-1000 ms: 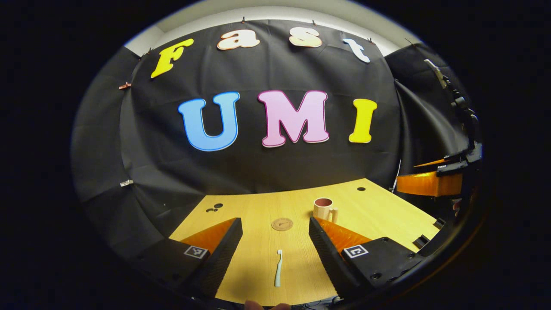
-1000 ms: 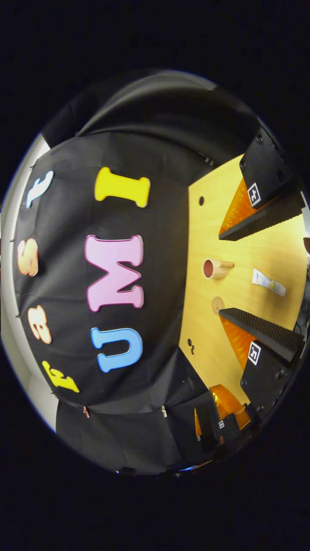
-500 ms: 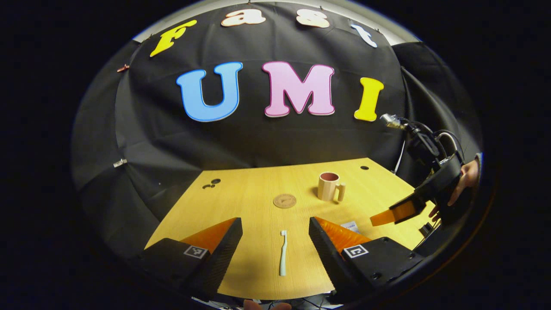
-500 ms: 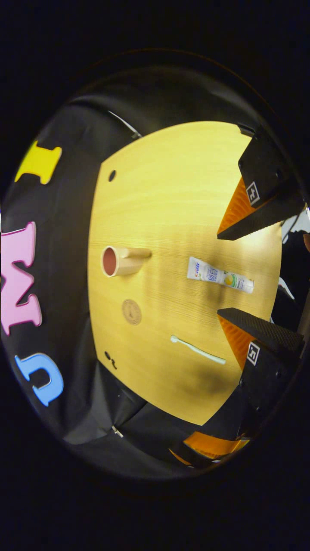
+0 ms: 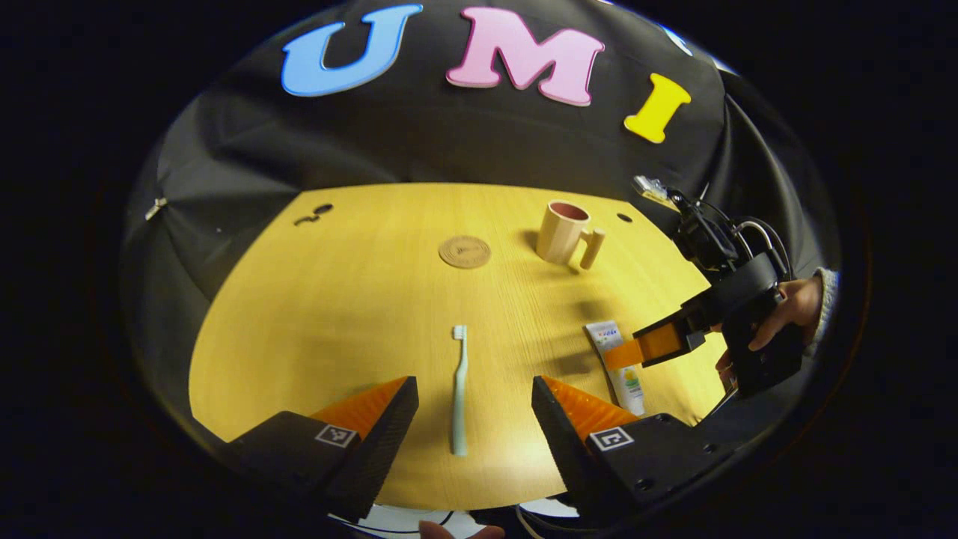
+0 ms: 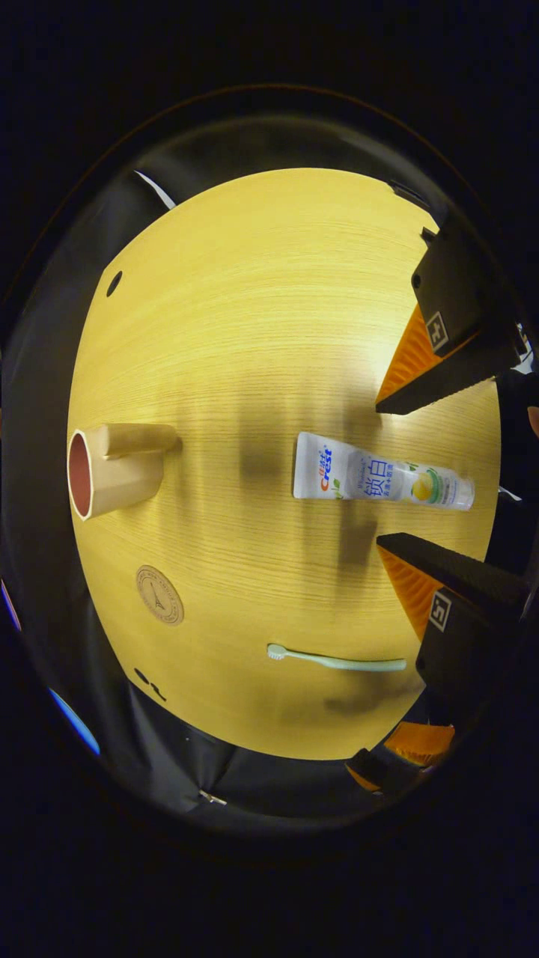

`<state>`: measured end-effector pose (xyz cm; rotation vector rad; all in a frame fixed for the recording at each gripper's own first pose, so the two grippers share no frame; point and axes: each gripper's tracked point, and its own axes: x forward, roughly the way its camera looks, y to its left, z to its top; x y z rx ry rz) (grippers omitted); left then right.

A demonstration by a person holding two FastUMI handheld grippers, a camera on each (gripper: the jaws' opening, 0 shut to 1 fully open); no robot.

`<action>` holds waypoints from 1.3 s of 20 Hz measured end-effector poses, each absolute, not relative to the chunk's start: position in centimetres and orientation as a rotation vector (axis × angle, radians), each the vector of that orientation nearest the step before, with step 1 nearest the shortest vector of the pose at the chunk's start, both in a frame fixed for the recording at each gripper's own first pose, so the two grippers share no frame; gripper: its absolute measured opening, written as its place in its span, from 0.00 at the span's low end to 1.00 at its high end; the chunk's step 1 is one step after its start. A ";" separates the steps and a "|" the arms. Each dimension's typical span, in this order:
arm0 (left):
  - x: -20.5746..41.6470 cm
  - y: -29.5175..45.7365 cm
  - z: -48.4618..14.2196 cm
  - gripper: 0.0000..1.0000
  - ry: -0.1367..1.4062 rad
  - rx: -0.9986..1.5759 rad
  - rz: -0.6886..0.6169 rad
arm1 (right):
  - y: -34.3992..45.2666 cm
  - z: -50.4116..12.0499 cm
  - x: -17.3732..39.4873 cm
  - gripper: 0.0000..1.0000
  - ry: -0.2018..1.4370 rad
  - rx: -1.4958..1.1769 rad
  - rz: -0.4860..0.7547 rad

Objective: Put the toothbrush and toothpaste on the desktop into the cup, then pick up the cup and place it on the coaster on the desktop.

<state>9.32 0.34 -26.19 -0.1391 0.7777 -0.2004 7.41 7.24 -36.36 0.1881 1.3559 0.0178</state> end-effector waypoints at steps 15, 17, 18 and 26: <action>13.3 0.0 -35.1 0.97 1.150 0.020 -0.171 | 6.7 -39.0 7.5 0.92 1.445 0.211 -0.072; 13.4 -0.3 -35.3 0.96 1.147 -0.004 -0.172 | 6.4 -39.1 7.5 0.85 1.458 0.176 -0.084; 13.2 -0.2 -35.5 0.94 1.170 -0.012 -0.169 | 6.3 -39.3 7.4 0.83 1.467 0.156 -0.090; 13.5 -0.4 -35.5 0.50 1.267 -0.038 -0.125 | 6.7 -39.4 7.3 0.53 1.494 0.177 -0.121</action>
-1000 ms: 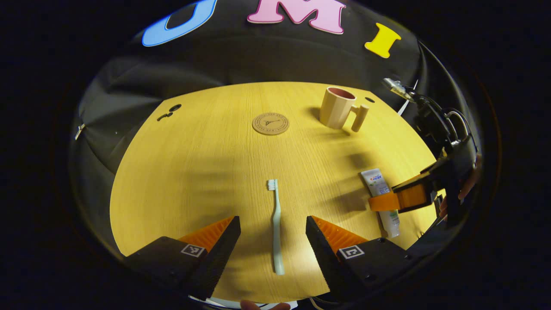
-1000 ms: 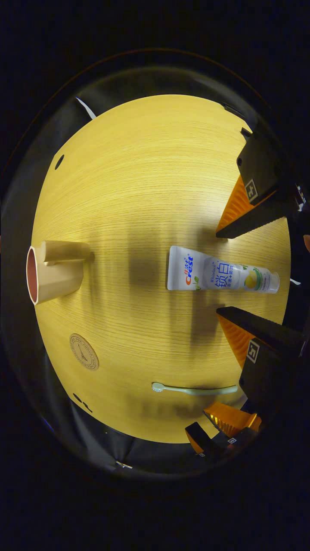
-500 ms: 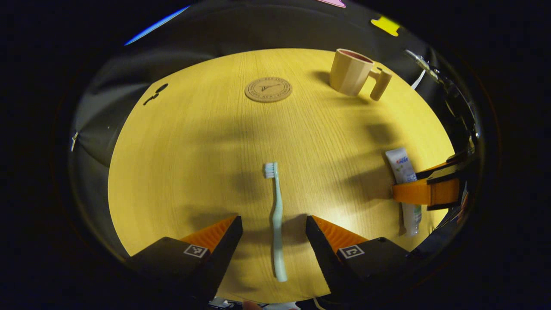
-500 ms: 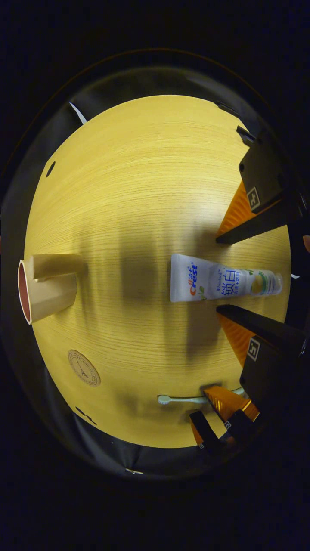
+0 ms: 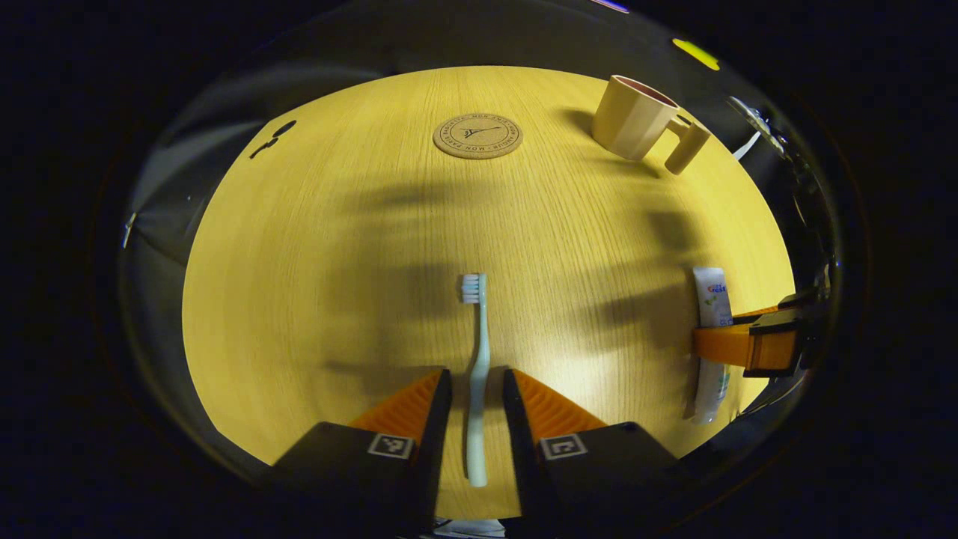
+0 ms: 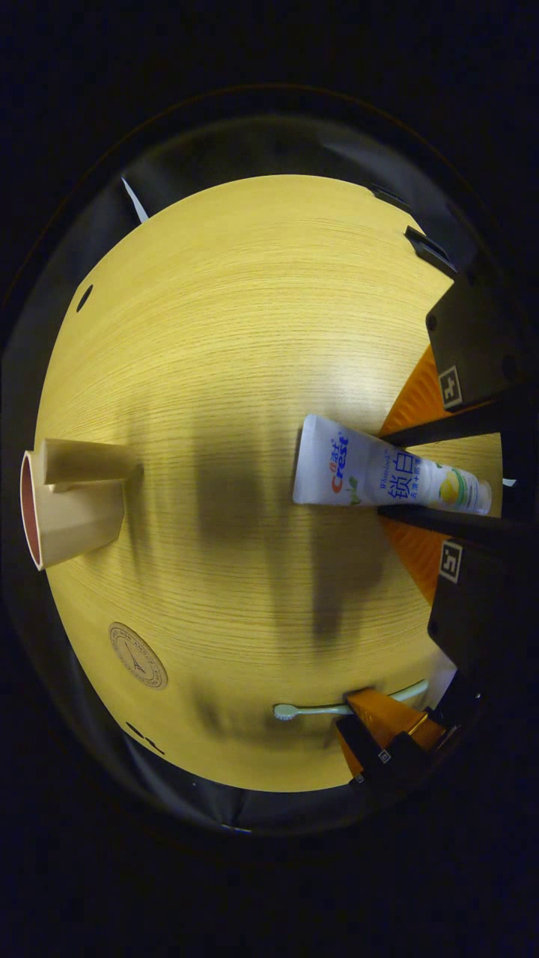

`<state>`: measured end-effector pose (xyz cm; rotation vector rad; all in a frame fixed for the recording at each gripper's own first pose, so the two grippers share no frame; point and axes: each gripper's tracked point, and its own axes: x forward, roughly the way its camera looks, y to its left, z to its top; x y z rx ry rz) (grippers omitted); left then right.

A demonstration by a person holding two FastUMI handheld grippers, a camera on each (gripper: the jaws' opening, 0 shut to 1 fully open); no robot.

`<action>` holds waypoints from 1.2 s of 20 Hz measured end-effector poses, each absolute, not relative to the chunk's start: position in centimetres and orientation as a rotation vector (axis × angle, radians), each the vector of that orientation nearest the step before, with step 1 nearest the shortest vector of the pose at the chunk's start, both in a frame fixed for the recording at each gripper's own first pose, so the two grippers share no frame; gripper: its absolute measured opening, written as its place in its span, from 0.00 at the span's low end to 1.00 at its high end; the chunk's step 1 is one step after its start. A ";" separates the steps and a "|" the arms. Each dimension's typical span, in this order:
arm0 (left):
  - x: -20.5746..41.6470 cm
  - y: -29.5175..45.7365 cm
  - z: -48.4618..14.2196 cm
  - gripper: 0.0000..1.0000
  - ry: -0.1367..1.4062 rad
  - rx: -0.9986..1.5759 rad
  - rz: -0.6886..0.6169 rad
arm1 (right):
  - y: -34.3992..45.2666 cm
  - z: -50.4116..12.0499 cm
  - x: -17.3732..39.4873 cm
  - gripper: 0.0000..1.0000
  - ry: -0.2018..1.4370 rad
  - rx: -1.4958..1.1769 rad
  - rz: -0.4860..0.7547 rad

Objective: Put the toothbrush and toothpaste on the desktop into the cup, then pick up the cup and place it on the coaster on the desktop.

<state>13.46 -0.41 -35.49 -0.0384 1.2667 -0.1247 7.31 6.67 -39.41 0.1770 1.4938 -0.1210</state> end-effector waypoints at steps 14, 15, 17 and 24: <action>13.2 -0.6 -35.3 0.06 1.243 -0.047 -0.135 | 6.9 -39.1 7.3 0.25 1.432 0.238 -0.099; 13.0 -0.4 -35.3 0.06 1.239 -0.055 -0.129 | 6.8 -38.9 7.2 0.25 1.419 0.245 -0.096; 12.6 -0.1 -35.0 0.06 1.230 -0.075 -0.118 | 6.8 -38.8 6.8 0.25 1.396 0.268 -0.091; 12.3 -0.4 -30.6 0.06 1.048 -0.171 -0.098 | 6.3 -36.4 6.9 0.25 1.164 0.296 -0.038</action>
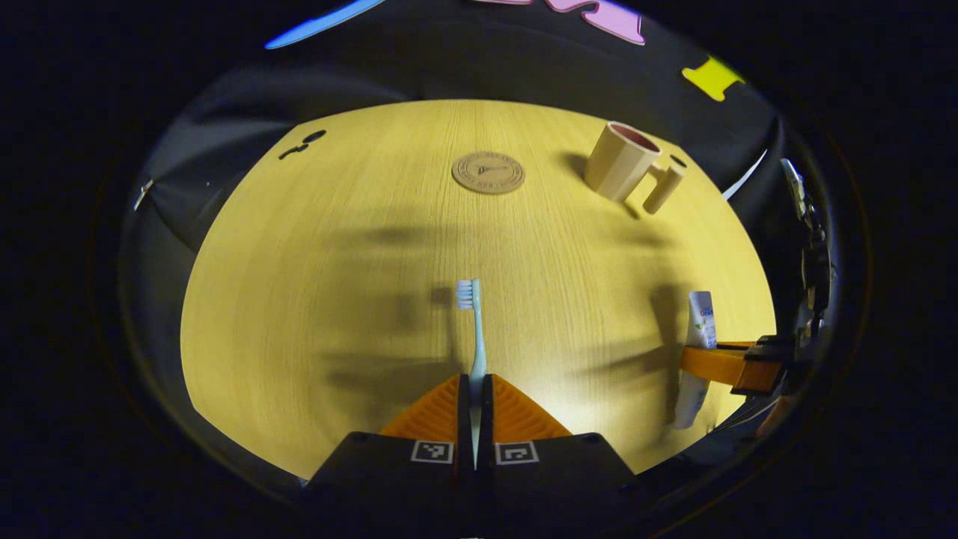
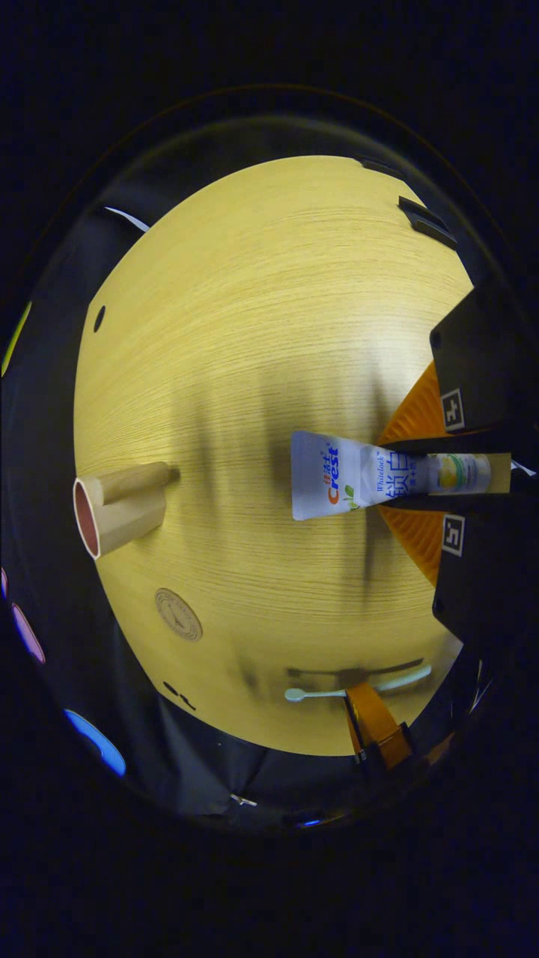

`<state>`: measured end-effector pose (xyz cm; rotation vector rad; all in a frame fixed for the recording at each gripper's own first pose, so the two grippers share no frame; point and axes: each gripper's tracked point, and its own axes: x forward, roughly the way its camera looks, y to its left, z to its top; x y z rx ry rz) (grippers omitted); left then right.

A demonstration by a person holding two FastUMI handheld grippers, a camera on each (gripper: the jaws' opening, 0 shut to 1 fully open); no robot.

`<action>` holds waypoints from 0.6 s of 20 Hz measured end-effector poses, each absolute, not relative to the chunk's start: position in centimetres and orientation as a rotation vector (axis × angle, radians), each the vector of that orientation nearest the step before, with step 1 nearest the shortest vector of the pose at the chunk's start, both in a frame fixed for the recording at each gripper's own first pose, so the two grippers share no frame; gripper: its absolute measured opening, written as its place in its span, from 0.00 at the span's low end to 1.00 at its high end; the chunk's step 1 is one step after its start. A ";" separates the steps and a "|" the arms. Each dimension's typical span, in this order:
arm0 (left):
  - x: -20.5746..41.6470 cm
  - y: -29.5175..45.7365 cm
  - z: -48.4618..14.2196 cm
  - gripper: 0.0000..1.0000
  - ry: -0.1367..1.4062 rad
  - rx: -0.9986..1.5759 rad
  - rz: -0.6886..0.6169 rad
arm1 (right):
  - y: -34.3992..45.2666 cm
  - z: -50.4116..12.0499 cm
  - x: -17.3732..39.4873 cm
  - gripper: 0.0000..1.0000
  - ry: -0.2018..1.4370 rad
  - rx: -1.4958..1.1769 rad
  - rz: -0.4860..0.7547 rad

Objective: Put the toothbrush and toothpaste on the desktop into the cup, then pick up the cup and place it on the coaster on the desktop.

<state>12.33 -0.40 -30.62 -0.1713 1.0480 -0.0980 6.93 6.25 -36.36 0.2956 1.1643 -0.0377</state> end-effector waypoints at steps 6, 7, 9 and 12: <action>12.6 -0.6 -22.6 0.06 0.802 -0.271 -0.076 | 5.2 -25.2 9.1 0.25 0.776 0.322 0.095; 13.0 -0.7 -20.7 0.06 0.748 -0.285 -0.075 | 4.8 -23.5 9.4 0.25 0.717 0.325 0.110; 14.1 -0.7 -16.5 0.06 0.629 -0.303 -0.076 | 3.5 -19.6 9.9 0.25 0.598 0.318 0.120; 15.6 -0.7 -10.4 0.06 0.459 -0.315 -0.075 | 0.4 -14.4 10.3 0.25 0.436 0.309 0.121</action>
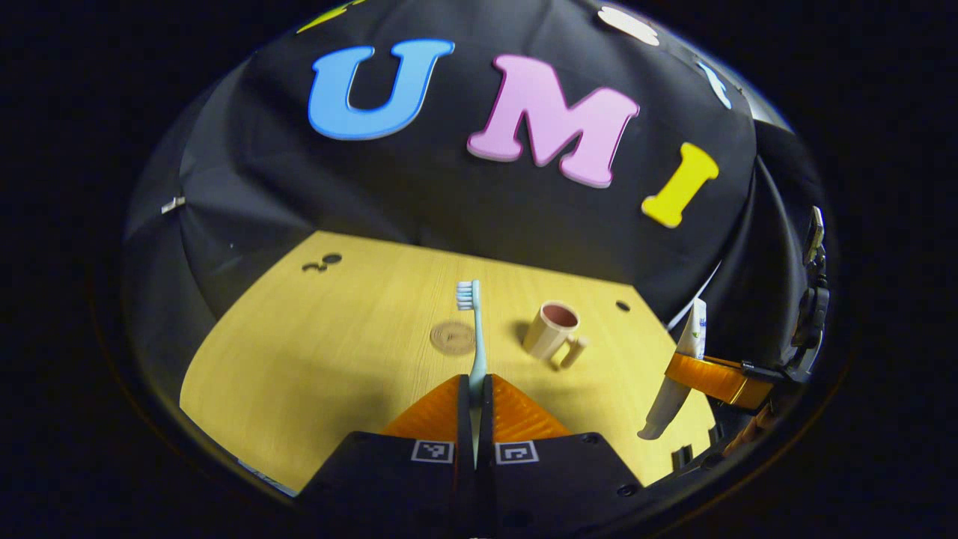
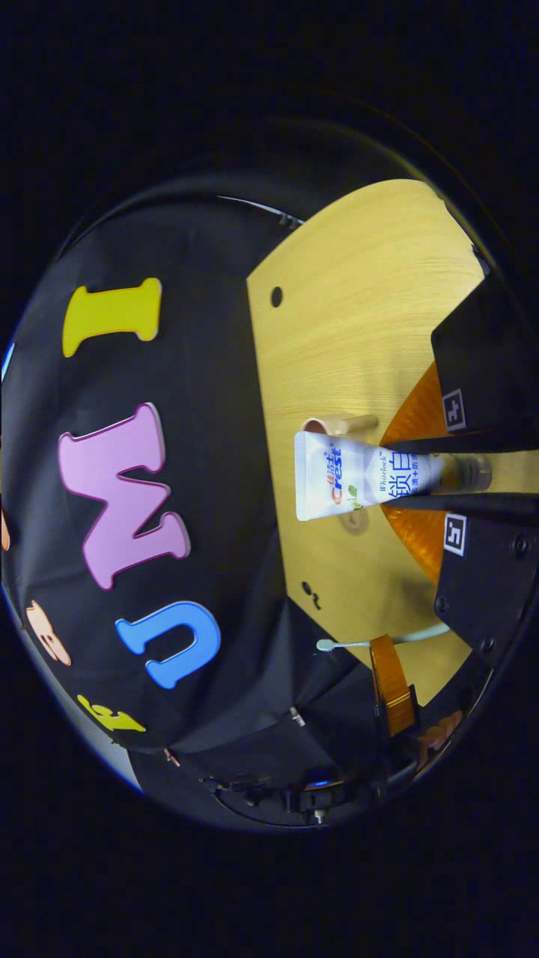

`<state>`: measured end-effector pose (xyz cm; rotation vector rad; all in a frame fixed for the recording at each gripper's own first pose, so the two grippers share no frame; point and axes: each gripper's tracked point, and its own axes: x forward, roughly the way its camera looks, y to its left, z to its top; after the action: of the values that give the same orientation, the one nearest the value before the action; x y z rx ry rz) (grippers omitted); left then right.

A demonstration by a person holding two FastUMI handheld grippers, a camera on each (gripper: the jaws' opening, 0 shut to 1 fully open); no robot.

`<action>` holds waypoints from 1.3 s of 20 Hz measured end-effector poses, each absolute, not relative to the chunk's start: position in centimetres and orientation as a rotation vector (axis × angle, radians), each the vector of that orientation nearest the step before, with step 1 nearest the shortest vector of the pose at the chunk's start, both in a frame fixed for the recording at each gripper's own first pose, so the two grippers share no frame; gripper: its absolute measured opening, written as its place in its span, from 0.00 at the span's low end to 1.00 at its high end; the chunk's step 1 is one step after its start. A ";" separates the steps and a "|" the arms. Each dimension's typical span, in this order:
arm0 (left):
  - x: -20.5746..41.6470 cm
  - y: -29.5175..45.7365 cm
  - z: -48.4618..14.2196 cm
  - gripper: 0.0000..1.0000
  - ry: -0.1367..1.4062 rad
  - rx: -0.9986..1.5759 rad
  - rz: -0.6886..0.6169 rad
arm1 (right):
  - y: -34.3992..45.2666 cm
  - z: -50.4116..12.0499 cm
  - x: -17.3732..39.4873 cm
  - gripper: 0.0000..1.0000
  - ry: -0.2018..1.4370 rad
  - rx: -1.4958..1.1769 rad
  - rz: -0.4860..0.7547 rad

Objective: Put the toothbrush and toothpaste on the desktop into the cup, then pick up the cup and place it on the coaster on the desktop.

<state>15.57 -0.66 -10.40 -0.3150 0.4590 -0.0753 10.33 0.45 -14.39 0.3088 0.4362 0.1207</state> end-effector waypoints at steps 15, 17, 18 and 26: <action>14.6 -3.8 -3.6 0.06 0.265 -0.289 -0.055 | -4.1 -10.0 24.6 0.25 0.174 0.328 0.188; 14.0 -3.8 -4.4 0.06 0.273 -0.290 -0.034 | -4.2 -12.5 26.8 0.25 0.199 0.316 0.201; 14.0 -3.7 -4.7 0.06 0.279 -0.292 -0.020 | -4.1 -13.8 28.0 0.25 0.209 0.310 0.206; 16.8 -5.6 -5.3 0.06 0.257 -0.352 0.029 | -3.6 -23.0 33.3 0.25 0.297 0.326 0.240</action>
<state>16.85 -5.64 -5.34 -0.3524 0.2571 0.0288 33.33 -3.60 -22.97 0.3261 0.2970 0.2405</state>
